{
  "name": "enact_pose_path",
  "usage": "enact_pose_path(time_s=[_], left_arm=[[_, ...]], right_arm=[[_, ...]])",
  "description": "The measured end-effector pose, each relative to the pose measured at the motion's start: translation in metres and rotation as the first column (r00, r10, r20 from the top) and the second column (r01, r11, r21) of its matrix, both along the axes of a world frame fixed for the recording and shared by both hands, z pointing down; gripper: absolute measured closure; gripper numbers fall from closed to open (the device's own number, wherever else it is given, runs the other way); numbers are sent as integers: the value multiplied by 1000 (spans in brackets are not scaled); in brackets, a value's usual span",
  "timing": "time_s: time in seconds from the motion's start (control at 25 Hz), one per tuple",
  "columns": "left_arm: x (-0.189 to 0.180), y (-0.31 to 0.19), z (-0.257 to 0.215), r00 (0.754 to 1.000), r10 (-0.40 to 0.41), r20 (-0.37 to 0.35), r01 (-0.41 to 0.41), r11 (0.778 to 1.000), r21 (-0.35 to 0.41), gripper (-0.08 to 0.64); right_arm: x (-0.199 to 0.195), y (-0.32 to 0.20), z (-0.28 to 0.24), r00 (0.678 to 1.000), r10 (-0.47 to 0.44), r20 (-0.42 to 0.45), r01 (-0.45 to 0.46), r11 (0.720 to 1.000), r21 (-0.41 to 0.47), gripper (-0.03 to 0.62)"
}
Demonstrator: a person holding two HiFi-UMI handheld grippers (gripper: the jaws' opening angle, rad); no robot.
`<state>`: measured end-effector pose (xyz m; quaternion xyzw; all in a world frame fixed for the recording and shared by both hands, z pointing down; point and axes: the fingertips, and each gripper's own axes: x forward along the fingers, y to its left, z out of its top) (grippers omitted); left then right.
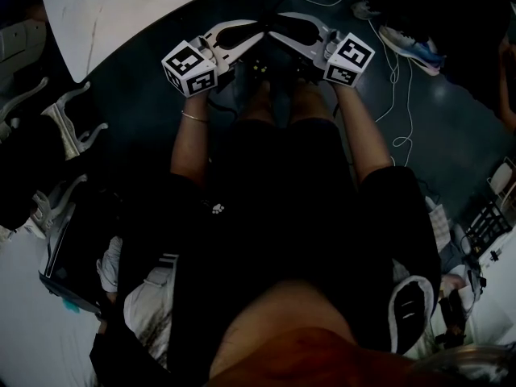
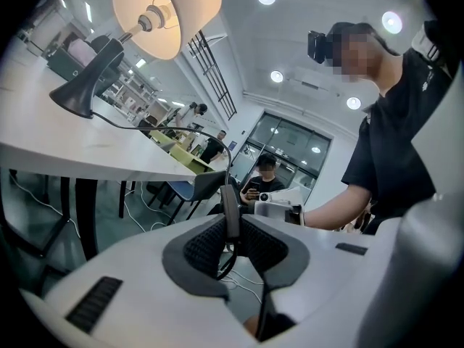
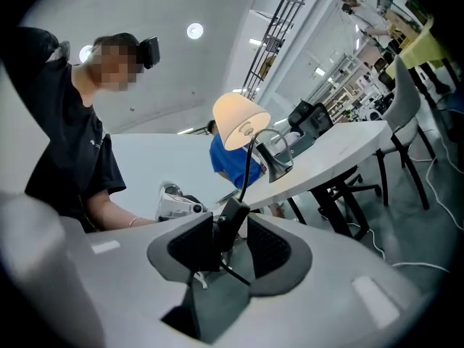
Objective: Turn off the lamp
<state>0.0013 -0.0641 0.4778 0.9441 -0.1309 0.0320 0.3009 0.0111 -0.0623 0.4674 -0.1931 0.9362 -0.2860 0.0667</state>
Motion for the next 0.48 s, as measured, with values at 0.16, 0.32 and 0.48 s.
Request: enact_pose_path(time_s=[0.16, 0.32, 0.48], left_arm=[[-1, 3, -2, 1000, 20, -11, -19, 1000, 3, 489], [-1, 6, -4, 999, 28, -40, -28, 1000, -9, 489], [-1, 6, -7, 997, 35, -64, -36, 999, -19, 489]], right_arm=[[-1, 0, 1, 1000, -23, -3, 23, 1000, 3, 465], [-3, 3, -2, 998, -63, 16, 63, 998, 5, 465], [-3, 3, -5, 997, -72, 31, 72, 997, 5, 466]])
